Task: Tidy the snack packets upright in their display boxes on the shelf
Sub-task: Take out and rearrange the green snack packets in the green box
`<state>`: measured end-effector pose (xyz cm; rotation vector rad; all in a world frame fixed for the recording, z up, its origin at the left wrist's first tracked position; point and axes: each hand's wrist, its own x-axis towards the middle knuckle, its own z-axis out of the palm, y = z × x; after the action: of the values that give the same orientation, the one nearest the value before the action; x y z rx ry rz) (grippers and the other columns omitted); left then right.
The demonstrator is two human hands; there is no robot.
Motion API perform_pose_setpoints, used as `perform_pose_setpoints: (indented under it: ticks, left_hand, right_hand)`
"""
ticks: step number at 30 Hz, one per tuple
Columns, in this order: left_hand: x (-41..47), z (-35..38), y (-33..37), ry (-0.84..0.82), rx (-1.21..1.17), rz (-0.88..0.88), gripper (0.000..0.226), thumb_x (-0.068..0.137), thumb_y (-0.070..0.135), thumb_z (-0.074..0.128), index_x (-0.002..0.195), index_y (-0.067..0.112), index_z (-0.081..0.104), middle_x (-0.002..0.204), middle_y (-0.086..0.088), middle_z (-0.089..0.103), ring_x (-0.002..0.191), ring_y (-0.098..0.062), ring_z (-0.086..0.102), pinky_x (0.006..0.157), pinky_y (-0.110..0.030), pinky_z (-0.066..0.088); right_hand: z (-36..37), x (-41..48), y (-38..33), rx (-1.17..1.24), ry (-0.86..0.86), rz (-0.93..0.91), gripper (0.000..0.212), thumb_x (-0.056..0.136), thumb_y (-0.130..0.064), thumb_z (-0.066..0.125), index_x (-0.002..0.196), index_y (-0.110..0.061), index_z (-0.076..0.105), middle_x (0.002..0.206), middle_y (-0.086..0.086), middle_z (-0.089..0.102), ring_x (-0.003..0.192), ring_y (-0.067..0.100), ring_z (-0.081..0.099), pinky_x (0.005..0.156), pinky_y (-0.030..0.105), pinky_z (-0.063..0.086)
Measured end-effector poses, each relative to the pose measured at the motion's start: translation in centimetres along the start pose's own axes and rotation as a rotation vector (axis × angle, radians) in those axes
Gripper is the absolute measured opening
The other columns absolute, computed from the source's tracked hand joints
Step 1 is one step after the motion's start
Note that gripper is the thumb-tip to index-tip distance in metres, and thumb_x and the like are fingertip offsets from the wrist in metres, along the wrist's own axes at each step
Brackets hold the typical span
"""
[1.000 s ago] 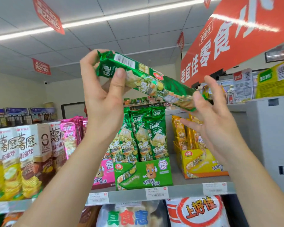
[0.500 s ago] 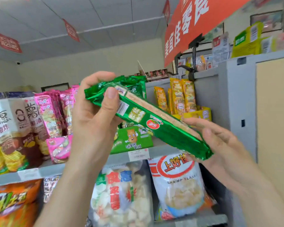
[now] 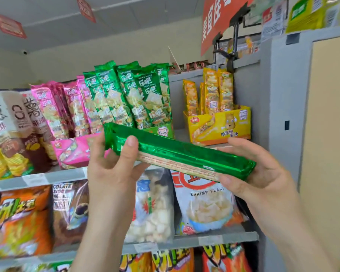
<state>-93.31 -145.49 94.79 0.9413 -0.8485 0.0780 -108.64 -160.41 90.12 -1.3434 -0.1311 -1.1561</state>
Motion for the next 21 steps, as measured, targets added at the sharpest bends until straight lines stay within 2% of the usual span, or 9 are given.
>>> perform_pose_setpoints:
  ticks: [3,7,9,11,13,15,16,18,21]
  left_hand:
    - [-0.1,0.2,-0.1,0.056,-0.072,-0.043,0.020,0.081,0.030,0.069,0.101,0.033,0.064,0.093,0.002,0.072,0.085,-0.016,0.069,0.072,-0.031,0.056]
    - [-0.1,0.3,0.0,0.016,-0.121,-0.064,0.026,0.087,0.020,0.061,0.113,0.021,0.059,0.107,-0.004,0.065,0.097,-0.024,0.063,0.077,-0.034,0.055]
    - [-0.2,0.6,0.0,0.014,-0.162,-0.102,0.041,0.087,0.018,0.059,0.127,0.017,0.054,0.111,-0.002,0.062,0.102,-0.024,0.062,0.080,-0.036,0.054]
    - [-0.3,1.1,-0.1,0.019,-0.186,-0.146,0.059,0.085,0.026,0.063,0.141,0.027,0.044,0.111,0.003,0.063,0.106,-0.020,0.064,0.082,-0.038,0.055]
    - [-0.4,1.6,-0.1,0.011,-0.082,-0.135,0.060,0.078,0.044,0.073,0.130,0.047,0.044,0.113,0.011,0.066,0.107,-0.012,0.066,0.080,-0.035,0.058]
    - [-0.6,1.9,0.2,-0.038,0.034,-0.064,0.049,0.074,0.048,0.071,0.117,0.057,0.049,0.101,0.015,0.070,0.097,-0.008,0.069,0.071,-0.027,0.058]
    - [-0.6,1.9,0.3,-0.065,0.060,-0.031,0.044,0.077,0.044,0.068,0.117,0.055,0.053,0.097,0.014,0.071,0.093,-0.008,0.070,0.069,-0.026,0.057]
    - [-0.6,1.7,0.4,-0.104,0.051,0.010,0.048,0.087,0.032,0.061,0.133,0.033,0.050,0.096,0.009,0.069,0.088,-0.011,0.068,0.072,-0.031,0.057]
    - [-0.5,1.5,0.7,-0.092,-0.020,-0.008,0.050,0.092,0.024,0.057,0.139,0.016,0.041,0.103,0.003,0.066,0.095,-0.018,0.064,0.080,-0.040,0.055]
  right_hand:
    - [-0.5,-0.6,0.1,-0.080,-0.056,0.111,0.056,0.068,-0.053,0.082,0.116,-0.029,0.069,0.113,0.001,0.073,0.104,0.020,0.069,0.081,0.027,0.057]
    - [-1.2,-0.9,0.6,-0.063,-0.099,0.249,0.054,0.073,-0.064,0.071,0.116,-0.032,0.071,0.116,0.004,0.072,0.101,0.025,0.071,0.075,0.029,0.059]
    - [-1.4,-1.1,1.0,-0.063,-0.096,0.230,0.046,0.077,-0.054,0.074,0.116,-0.031,0.071,0.117,0.001,0.072,0.105,0.022,0.070,0.078,0.028,0.058]
    - [-1.6,-1.2,1.2,-0.093,-0.084,0.190,0.035,0.081,-0.038,0.075,0.114,-0.033,0.072,0.115,-0.003,0.072,0.109,0.015,0.067,0.081,0.023,0.056]
    - [-1.7,-1.5,1.5,-0.093,-0.078,0.161,0.041,0.074,-0.021,0.074,0.113,-0.034,0.071,0.114,-0.006,0.073,0.110,0.010,0.066,0.081,0.017,0.054]
    - [-1.6,-1.8,1.5,-0.067,-0.080,0.154,0.048,0.069,-0.014,0.073,0.115,-0.029,0.071,0.116,-0.004,0.072,0.110,0.010,0.066,0.081,0.017,0.053]
    - [-1.6,-1.9,1.4,-0.065,-0.084,0.160,0.050,0.067,-0.012,0.074,0.115,-0.026,0.071,0.117,-0.003,0.071,0.111,0.012,0.065,0.081,0.018,0.054]
    - [-1.7,-1.9,1.1,-0.070,-0.120,0.199,0.052,0.066,-0.013,0.079,0.116,-0.026,0.070,0.117,-0.002,0.071,0.110,0.015,0.066,0.080,0.021,0.055]
    - [-1.7,-1.8,0.2,-0.044,-0.270,0.305,0.056,0.065,-0.042,0.088,0.117,-0.040,0.068,0.116,-0.003,0.072,0.104,0.018,0.070,0.079,0.025,0.057]
